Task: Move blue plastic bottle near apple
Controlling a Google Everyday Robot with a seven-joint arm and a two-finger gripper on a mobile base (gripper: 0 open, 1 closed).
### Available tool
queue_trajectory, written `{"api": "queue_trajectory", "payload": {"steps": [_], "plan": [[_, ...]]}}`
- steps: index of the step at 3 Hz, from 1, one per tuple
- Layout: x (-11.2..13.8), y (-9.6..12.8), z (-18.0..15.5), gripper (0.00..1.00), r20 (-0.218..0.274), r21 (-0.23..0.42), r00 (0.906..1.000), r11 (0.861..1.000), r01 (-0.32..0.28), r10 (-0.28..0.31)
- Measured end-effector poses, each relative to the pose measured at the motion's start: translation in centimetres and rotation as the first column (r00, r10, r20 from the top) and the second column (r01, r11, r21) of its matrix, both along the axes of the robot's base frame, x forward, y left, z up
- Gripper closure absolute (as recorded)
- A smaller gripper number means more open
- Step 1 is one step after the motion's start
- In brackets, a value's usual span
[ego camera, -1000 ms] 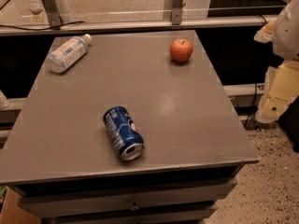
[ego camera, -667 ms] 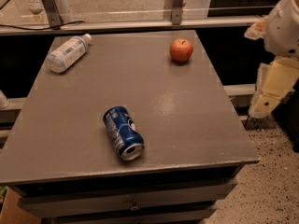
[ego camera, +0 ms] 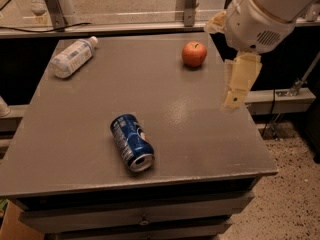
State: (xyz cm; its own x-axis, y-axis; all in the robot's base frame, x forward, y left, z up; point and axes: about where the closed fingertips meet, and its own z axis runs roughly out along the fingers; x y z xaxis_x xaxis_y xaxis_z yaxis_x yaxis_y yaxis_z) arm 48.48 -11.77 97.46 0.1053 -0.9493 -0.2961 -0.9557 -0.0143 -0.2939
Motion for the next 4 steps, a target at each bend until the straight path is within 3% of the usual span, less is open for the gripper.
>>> {"api": "queue_trajectory", "payload": {"steps": [1, 2, 3, 4], "plan": [[0.1, 6.6, 1.0, 0.00, 0.057, 0.008, 0.9811, 0.983, -0.185, 0.185], [-0.7, 13.6, 2.9, 0.00, 0.106, 0.005, 0.9271, 0.932, -0.362, 0.360], [-0.7, 13.6, 2.9, 0.00, 0.106, 0.005, 0.9266, 0.932, -0.363, 0.361], [1.0, 16.7, 4.0, 0.00, 0.158, -0.029, 0.8782, 0.891, -0.453, 0.451]]}}
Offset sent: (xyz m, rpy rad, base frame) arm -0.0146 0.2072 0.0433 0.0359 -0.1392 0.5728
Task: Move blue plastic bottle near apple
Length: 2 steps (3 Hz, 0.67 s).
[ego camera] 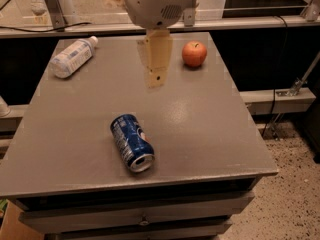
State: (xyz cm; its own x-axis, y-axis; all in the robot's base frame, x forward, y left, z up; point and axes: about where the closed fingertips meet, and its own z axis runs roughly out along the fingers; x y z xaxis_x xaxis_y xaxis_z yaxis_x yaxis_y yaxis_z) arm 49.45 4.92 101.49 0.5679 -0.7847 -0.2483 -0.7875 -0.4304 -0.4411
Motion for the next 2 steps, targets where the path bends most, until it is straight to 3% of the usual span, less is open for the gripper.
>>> {"api": "queue_trajectory", "payload": {"steps": [1, 2], "plan": [[2.7, 3.7, 0.7, 0.00, 0.069, -0.043, 0.9906, 0.992, -0.115, 0.118], [6.6, 8.2, 0.5, 0.00, 0.138, -0.130, 0.9533, 0.959, -0.251, 0.269]]}}
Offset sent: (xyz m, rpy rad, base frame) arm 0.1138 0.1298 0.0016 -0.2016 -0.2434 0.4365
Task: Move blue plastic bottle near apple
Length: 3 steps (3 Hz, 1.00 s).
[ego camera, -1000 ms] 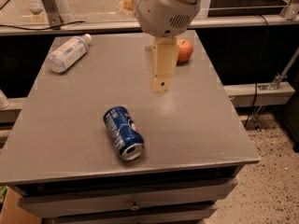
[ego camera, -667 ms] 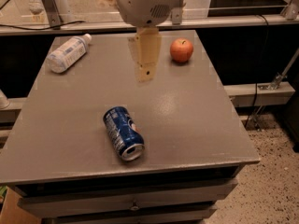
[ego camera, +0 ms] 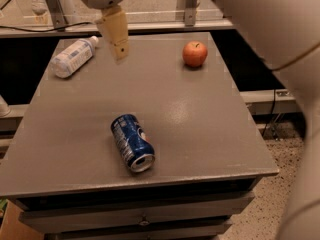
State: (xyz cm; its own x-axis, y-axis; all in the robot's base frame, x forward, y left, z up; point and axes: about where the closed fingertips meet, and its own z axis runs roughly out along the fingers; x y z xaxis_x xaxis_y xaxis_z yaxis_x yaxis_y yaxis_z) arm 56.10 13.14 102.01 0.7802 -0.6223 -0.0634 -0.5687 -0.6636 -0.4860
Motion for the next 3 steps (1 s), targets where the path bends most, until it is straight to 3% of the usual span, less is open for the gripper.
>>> {"api": "queue_trajectory", "payload": {"steps": [1, 2, 3], "plan": [[3.3, 3.2, -2.6, 0.00, 0.040, -0.093, 0.9950, 0.992, -0.087, 0.091], [3.3, 3.2, -2.6, 0.00, 0.040, -0.092, 0.9951, 0.992, -0.087, 0.091], [4.1, 4.3, -3.8, 0.00, 0.103, -0.098, 0.9868, 0.988, -0.116, 0.126]]}}
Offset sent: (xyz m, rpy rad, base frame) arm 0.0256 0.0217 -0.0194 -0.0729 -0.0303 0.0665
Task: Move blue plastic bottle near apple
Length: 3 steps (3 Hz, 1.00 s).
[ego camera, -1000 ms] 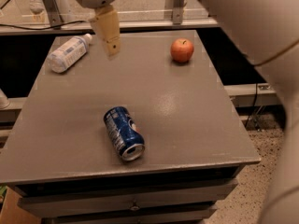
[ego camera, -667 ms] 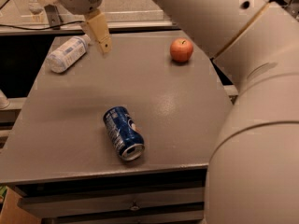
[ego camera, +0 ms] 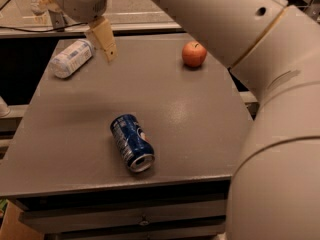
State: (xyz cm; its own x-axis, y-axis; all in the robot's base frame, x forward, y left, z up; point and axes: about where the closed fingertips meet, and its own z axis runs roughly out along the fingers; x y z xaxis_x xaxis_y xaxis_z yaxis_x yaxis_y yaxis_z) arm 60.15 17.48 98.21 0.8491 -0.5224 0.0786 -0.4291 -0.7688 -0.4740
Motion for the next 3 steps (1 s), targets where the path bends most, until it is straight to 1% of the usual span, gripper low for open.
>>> {"api": "queue_trajectory", "payload": {"steps": [1, 2, 3], "plan": [[2.2, 1.2, -4.5, 0.00, 0.081, -0.008, 0.9946, 0.998, -0.065, 0.065], [5.4, 3.3, -7.6, 0.00, 0.136, 0.004, 0.9852, 0.994, -0.107, 0.105], [8.5, 5.6, -8.8, 0.00, 0.140, 0.038, 0.9827, 0.991, -0.127, 0.121]]}}
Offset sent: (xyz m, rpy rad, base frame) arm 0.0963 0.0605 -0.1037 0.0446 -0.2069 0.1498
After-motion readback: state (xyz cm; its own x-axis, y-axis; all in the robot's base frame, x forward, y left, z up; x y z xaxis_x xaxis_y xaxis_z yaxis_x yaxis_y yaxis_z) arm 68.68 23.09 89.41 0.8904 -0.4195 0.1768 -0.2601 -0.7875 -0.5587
